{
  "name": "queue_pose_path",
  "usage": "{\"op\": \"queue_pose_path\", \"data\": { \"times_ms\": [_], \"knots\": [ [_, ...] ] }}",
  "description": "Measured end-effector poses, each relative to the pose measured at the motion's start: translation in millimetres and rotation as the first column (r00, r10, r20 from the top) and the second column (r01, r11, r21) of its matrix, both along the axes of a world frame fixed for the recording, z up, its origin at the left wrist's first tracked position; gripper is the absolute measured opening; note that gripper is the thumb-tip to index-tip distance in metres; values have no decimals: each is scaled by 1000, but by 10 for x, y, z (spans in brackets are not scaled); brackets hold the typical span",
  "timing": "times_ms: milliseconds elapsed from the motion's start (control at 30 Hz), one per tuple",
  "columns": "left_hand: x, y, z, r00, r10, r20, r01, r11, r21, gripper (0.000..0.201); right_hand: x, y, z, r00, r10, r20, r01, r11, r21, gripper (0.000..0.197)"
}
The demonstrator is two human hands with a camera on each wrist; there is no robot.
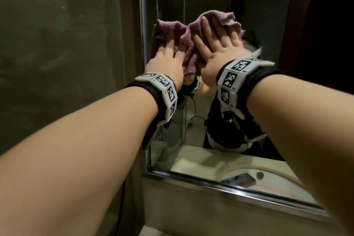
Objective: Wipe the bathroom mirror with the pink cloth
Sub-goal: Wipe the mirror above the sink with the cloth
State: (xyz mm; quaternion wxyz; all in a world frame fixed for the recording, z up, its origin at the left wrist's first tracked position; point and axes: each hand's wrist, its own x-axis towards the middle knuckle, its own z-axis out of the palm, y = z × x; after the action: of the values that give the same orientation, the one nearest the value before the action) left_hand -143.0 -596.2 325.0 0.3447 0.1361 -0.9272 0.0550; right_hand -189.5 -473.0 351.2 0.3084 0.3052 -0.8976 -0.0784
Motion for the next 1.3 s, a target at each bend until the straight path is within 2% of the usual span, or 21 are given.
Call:
{"op": "queue_pose_path", "data": {
  "times_ms": [133, 233, 333, 467, 700, 800, 933, 1133, 1300],
  "knots": [
    [15, -172, -546, 998, 43, 50, -45, 998, 40, 53, 34, -109, -459, 999, 51, 11, -52, 994, 100, 81],
    [74, -276, -971, 991, 99, 93, -106, 992, 73, 49, 65, -270, -802, 991, 132, 33, -136, 975, 177, 90],
    [101, -283, -1263, 986, 130, 105, -140, 986, 93, 45, 37, -421, -1110, 978, 184, 95, -198, 966, 165, 93],
    [134, -257, -1601, 985, 116, 131, -134, 982, 136, 44, 11, -488, -1522, 967, 231, 110, -245, 959, 144, 85],
    [241, -252, -2456, 935, 50, 351, -138, 964, 229, 45, 97, -442, -2424, 964, 204, 172, -244, 934, 262, 61],
    [315, -245, -2739, 905, 21, 425, -139, 959, 248, 42, 131, -417, -2725, 958, 227, 175, -274, 906, 323, 62],
    [360, -276, -2843, 912, 18, 410, -125, 964, 235, 44, 194, -404, -2958, 947, 200, 250, -271, 916, 295, 64],
    [423, -178, -2807, 903, 24, 428, -112, 977, 183, 49, 229, -268, -3013, 931, 242, 275, -314, 914, 258, 62],
    [393, -69, -2763, 898, 52, 437, -154, 967, 201, 49, 148, -151, -2952, 944, 226, 240, -301, 890, 343, 59]
  ]
}}
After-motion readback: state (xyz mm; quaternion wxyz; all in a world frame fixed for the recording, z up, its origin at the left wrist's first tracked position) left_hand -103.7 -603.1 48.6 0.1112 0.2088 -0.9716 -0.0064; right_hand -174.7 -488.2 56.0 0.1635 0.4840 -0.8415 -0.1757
